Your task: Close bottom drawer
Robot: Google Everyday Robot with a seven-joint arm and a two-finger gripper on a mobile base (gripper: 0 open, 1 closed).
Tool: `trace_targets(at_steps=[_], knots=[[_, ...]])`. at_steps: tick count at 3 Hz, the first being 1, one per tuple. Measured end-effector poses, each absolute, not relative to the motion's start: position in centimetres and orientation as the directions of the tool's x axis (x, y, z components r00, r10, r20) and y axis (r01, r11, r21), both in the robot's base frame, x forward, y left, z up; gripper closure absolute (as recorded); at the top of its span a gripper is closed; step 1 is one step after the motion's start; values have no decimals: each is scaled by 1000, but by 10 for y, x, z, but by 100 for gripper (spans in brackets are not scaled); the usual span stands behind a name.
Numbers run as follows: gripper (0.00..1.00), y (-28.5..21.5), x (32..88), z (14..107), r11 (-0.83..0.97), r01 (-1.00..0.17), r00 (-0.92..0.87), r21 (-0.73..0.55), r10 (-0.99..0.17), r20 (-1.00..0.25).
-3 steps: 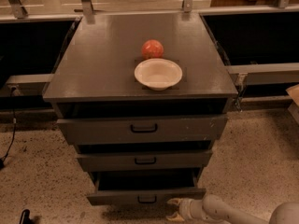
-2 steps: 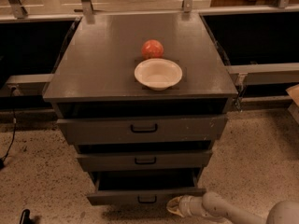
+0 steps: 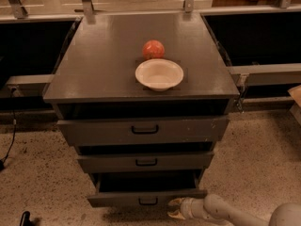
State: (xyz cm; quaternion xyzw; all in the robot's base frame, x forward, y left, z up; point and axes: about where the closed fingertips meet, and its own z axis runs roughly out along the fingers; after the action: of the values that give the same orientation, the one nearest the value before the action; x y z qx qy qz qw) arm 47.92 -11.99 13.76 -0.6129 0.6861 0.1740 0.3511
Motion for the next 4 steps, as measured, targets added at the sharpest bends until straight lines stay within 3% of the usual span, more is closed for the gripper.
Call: trace_targets(at_steps=[1, 2, 4], knots=[[16, -120, 479, 138, 188, -963, -2, -192, -719, -695], [0, -120, 479, 138, 188, -963, -2, -191, -719, -695], [0, -135, 468, 164, 187, -956, 18, -226, -731, -682]])
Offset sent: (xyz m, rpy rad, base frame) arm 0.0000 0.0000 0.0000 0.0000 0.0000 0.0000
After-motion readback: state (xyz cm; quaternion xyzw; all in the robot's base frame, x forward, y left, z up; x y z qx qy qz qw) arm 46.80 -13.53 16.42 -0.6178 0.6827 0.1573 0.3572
